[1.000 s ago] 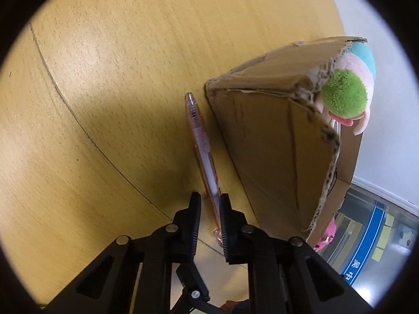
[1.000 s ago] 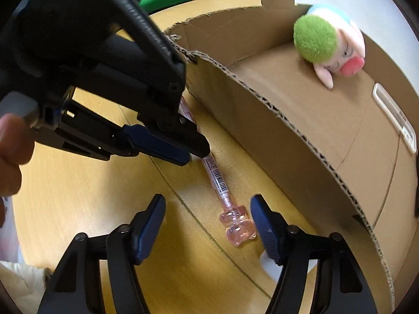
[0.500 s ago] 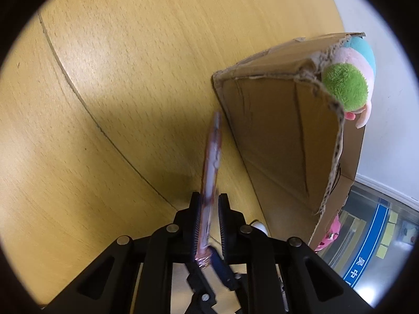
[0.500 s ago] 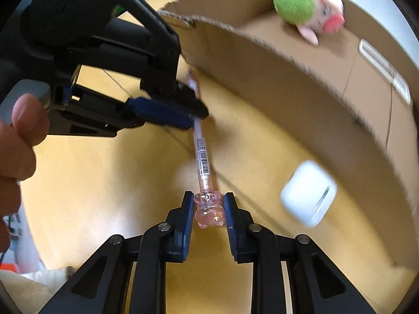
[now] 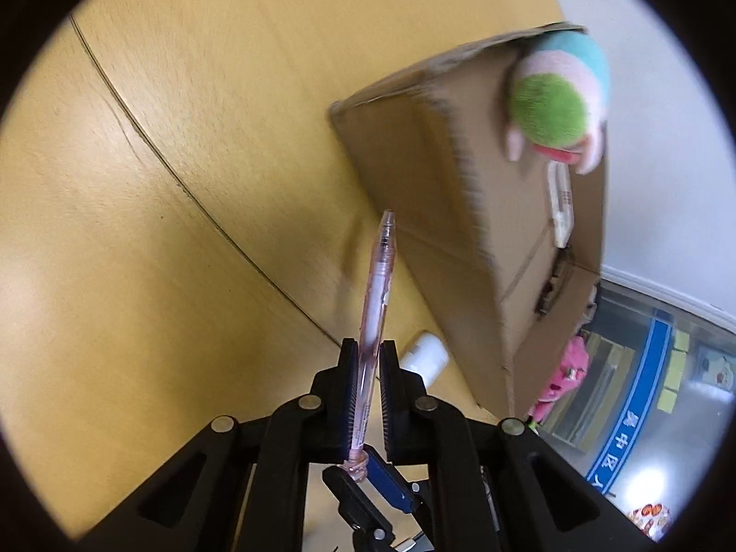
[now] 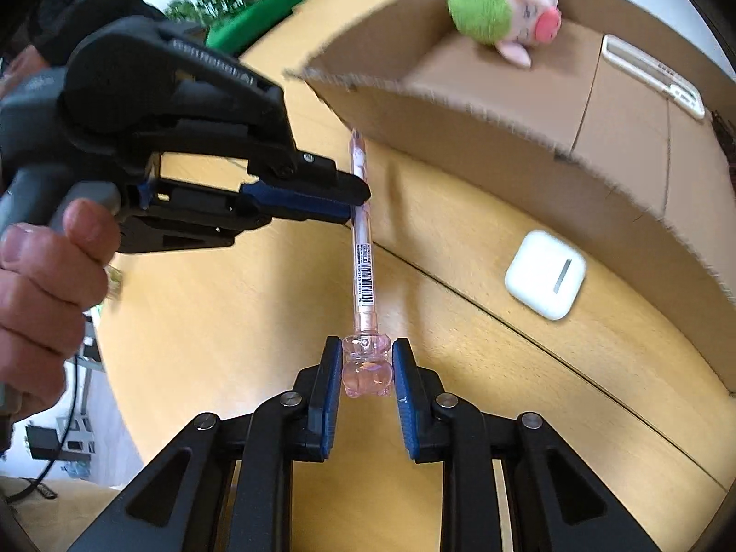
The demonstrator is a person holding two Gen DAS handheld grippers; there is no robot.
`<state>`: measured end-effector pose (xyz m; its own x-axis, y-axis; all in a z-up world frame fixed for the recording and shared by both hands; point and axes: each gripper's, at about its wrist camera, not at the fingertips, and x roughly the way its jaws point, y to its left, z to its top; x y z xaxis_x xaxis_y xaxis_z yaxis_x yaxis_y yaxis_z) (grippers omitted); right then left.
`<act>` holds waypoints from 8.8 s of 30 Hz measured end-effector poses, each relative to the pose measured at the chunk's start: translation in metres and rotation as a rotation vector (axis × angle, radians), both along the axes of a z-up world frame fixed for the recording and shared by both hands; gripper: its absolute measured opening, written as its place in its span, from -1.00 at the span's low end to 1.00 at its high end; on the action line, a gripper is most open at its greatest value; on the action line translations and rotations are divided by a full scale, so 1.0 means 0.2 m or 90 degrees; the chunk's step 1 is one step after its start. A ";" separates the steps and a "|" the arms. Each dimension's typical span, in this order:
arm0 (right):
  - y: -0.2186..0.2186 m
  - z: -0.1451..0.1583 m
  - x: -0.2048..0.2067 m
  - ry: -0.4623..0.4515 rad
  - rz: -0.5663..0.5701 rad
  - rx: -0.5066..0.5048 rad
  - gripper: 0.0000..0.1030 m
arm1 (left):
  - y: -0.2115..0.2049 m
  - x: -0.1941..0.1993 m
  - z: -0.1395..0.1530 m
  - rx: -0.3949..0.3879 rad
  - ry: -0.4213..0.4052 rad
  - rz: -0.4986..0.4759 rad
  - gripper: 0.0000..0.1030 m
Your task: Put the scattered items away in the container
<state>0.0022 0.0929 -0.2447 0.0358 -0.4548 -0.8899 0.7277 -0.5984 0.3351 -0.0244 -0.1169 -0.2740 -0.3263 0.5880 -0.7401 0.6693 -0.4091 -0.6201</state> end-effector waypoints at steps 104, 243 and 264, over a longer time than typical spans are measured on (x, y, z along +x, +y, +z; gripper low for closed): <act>0.27 1.49 -0.60 0.143 -0.149 -0.229 -0.87 | 0.59 -0.17 1.13 -0.296 0.637 -0.589 -0.21; 0.16 0.01 -1.39 0.326 0.438 0.207 0.64 | 0.89 -1.28 0.30 -0.510 0.396 -1.229 -0.53; 0.42 0.88 -0.71 0.173 -0.288 0.067 0.99 | 0.46 -0.41 1.18 -0.537 0.390 -0.485 0.38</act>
<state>-0.1402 0.1778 -0.0689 -0.3808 -0.2794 -0.8814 0.4417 -0.8924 0.0921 -0.1056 -0.0256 -0.0376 -0.5339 0.2011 -0.8213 -0.2043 -0.9732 -0.1054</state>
